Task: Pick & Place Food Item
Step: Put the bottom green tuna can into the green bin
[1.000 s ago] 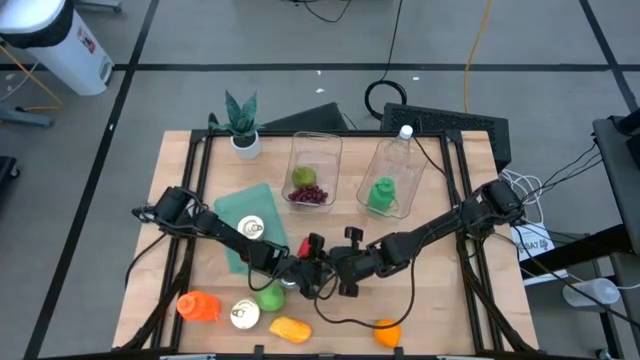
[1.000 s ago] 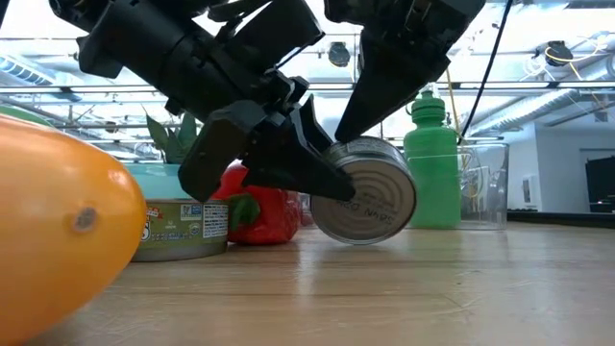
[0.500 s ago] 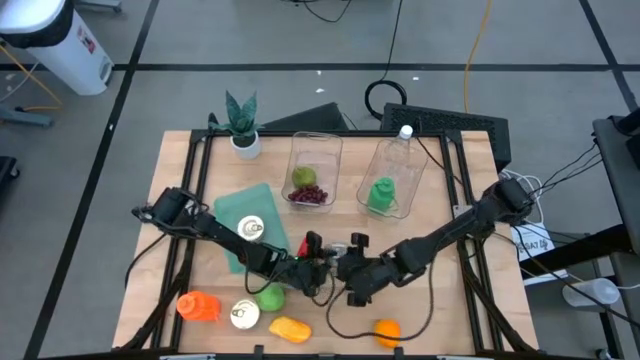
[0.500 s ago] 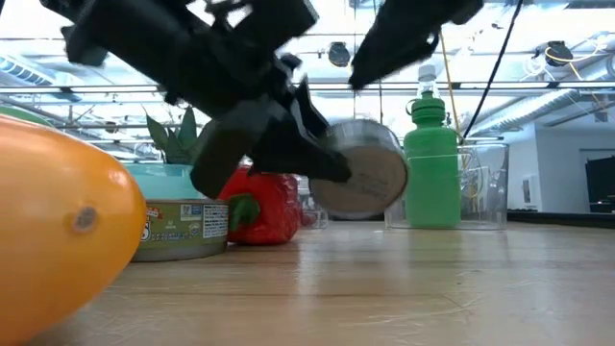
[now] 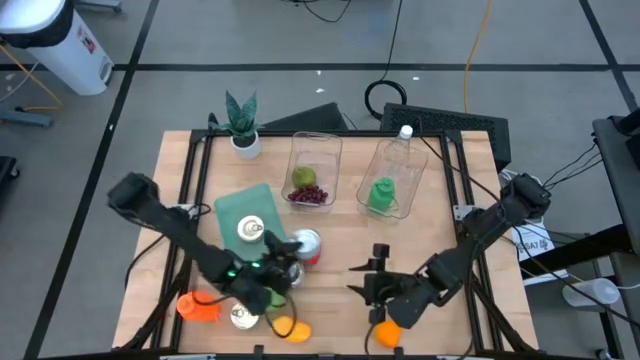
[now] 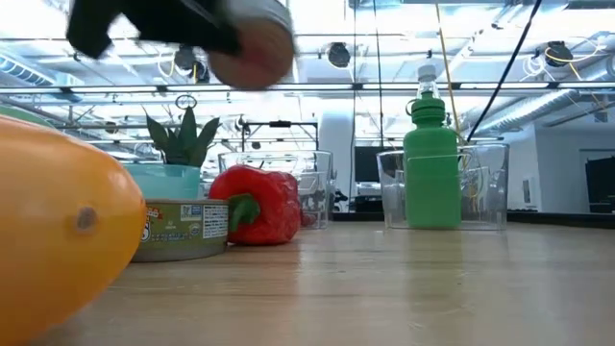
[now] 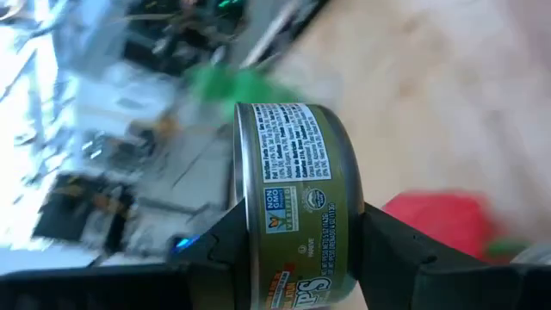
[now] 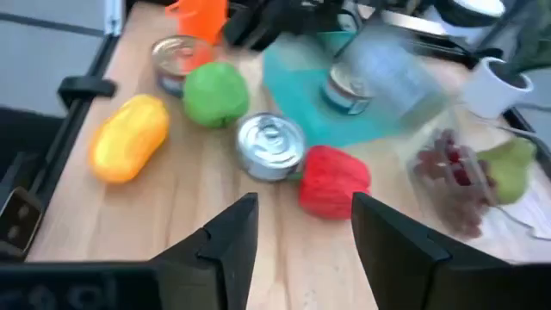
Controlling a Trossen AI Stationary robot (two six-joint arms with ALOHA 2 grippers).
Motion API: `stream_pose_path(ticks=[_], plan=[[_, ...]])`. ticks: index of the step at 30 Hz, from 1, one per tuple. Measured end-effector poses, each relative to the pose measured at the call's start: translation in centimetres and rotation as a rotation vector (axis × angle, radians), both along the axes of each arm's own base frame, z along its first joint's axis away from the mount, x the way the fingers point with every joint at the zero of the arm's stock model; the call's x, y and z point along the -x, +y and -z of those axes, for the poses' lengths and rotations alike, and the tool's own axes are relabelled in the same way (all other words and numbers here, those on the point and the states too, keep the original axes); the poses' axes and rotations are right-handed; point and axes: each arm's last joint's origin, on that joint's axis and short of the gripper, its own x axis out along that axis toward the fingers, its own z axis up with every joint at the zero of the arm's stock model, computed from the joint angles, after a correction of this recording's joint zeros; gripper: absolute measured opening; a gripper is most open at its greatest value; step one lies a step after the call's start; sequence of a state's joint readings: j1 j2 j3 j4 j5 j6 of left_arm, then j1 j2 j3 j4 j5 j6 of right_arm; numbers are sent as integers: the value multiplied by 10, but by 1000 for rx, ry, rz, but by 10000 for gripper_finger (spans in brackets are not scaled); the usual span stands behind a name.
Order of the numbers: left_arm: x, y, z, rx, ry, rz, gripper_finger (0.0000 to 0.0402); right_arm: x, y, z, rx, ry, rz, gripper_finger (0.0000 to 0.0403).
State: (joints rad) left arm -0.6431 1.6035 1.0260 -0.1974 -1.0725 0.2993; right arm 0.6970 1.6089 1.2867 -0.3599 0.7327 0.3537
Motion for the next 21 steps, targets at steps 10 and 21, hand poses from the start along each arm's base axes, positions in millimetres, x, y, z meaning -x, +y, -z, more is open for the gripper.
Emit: stream_pose_path(ticks=[10,21], plan=[[66,42,-29,153,36,-230,149,-4,-21,61,-178,-92,-160,125],[80,53,-1,302,294,-482,149,4,-62,103,-230,-201,-104,66]])
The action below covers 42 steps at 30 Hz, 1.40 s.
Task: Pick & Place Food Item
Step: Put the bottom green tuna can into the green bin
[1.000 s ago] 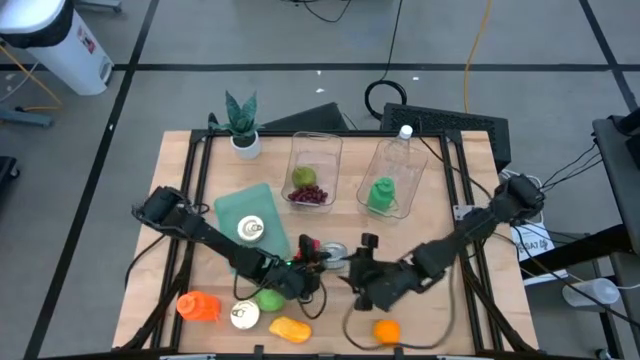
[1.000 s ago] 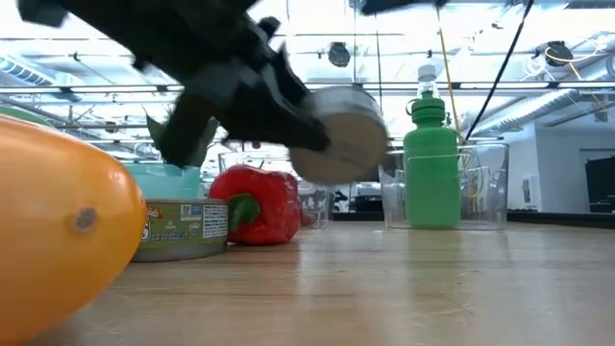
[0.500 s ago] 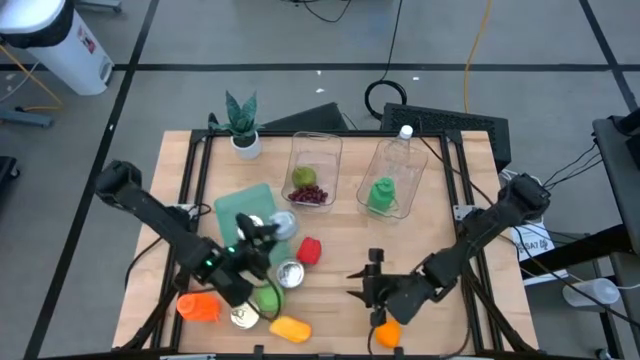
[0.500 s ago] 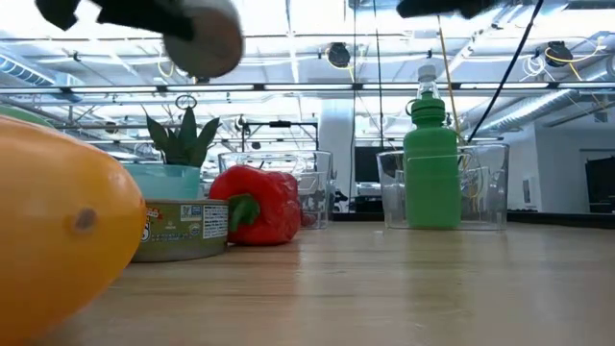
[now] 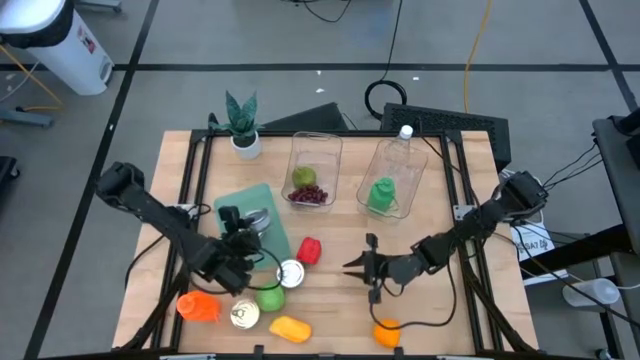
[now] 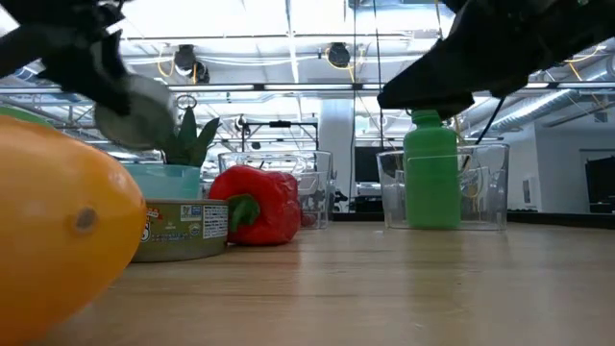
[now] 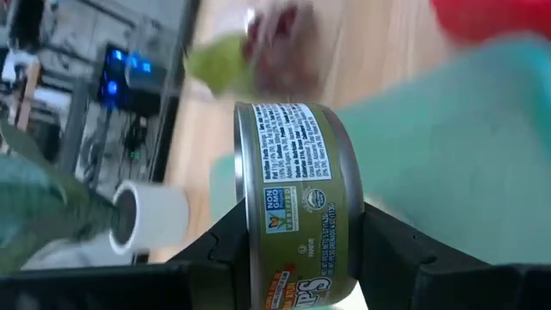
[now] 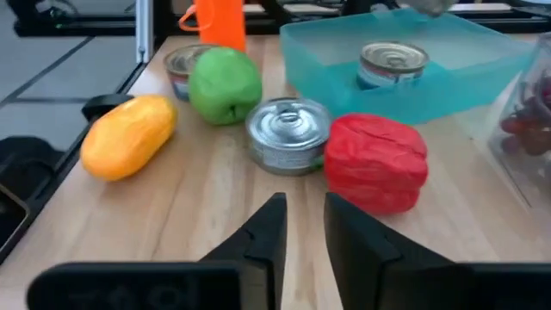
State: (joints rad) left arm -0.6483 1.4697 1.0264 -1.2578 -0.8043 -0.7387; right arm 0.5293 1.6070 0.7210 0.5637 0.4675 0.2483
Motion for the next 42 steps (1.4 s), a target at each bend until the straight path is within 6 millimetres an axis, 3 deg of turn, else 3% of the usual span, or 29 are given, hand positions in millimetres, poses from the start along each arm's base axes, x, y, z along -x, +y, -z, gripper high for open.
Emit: stream_pose_path(ticks=[6,13,42], plan=[[-5,-2,27,-22,182,-98,149,0,-2,0,-17,-28,5,53],[-9,-1,45,-69,294,-165,149,1,-2,-1,-22,-35,3,52],[-19,7,49,-20,303,-196,150,1,-1,-1,-20,-32,1,48]])
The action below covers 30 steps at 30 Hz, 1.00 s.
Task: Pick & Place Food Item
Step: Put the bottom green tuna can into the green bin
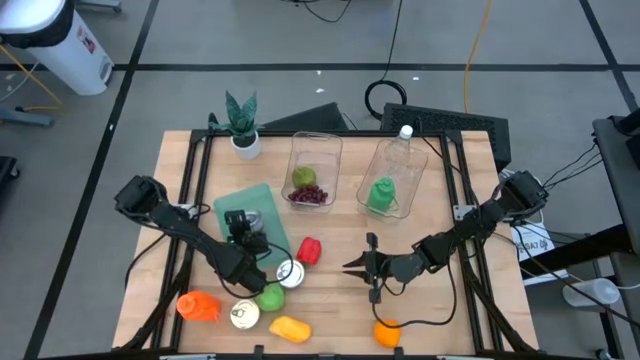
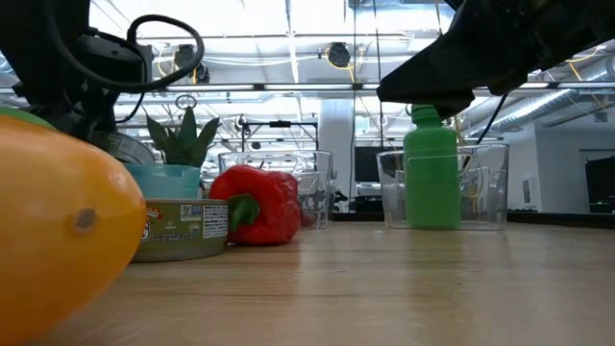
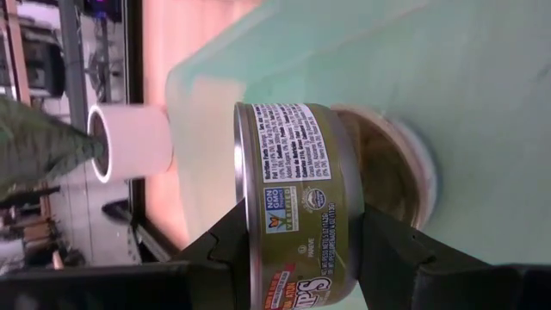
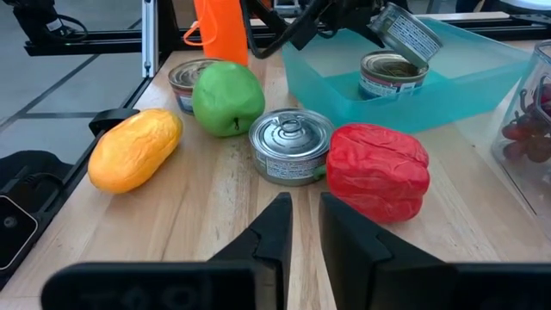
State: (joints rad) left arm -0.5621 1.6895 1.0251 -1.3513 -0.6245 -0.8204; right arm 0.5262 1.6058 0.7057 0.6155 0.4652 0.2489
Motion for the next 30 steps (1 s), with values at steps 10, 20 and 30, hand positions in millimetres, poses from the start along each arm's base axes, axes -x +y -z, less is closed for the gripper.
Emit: stream_pose_path(ticks=[10,20,30], plan=[[2,1,-1,6,26,-22,150,0,0,0,0,0,0,48],[-4,-3,3,62,-9,19,166,0,0,0,-4,3,-13,48],[-7,-7,6,149,-21,-3,227,0,1,1,-13,11,-25,48]])
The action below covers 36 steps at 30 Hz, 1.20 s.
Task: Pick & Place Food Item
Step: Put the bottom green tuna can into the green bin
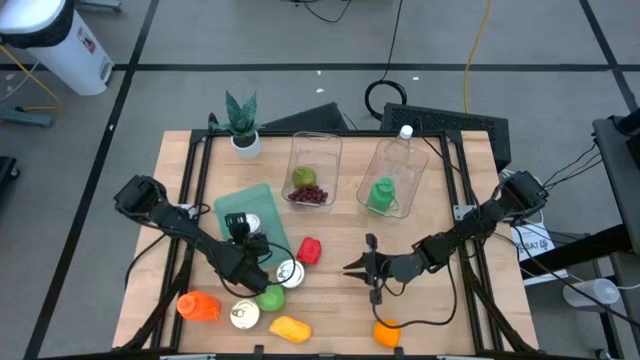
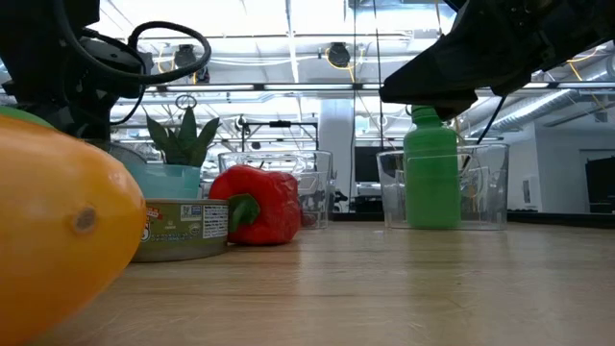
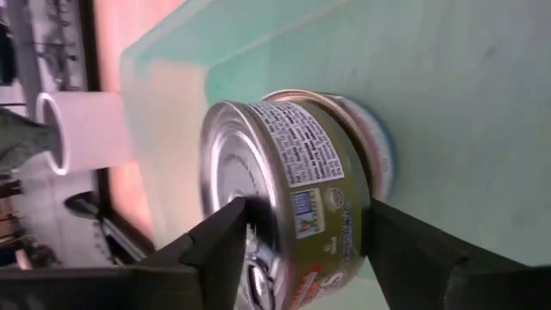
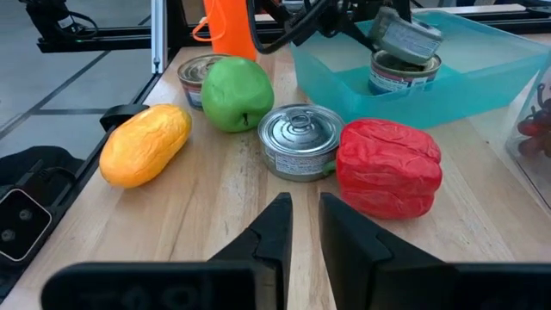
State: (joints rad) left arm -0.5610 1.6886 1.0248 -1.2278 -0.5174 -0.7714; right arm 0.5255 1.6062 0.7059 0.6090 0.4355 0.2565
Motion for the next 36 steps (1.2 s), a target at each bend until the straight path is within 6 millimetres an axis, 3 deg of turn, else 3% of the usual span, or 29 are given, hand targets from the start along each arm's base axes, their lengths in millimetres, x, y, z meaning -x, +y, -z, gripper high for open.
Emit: stream_pose_path(ticks=[11,17,36], plan=[[0,-1,1,32,-1,-24,322,0,0,0,0,0,0,48],[-1,0,0,0,-11,-11,338,0,0,0,0,0,0,48],[-12,26,0,-32,20,-64,222,0,1,0,-18,6,-18,48]])
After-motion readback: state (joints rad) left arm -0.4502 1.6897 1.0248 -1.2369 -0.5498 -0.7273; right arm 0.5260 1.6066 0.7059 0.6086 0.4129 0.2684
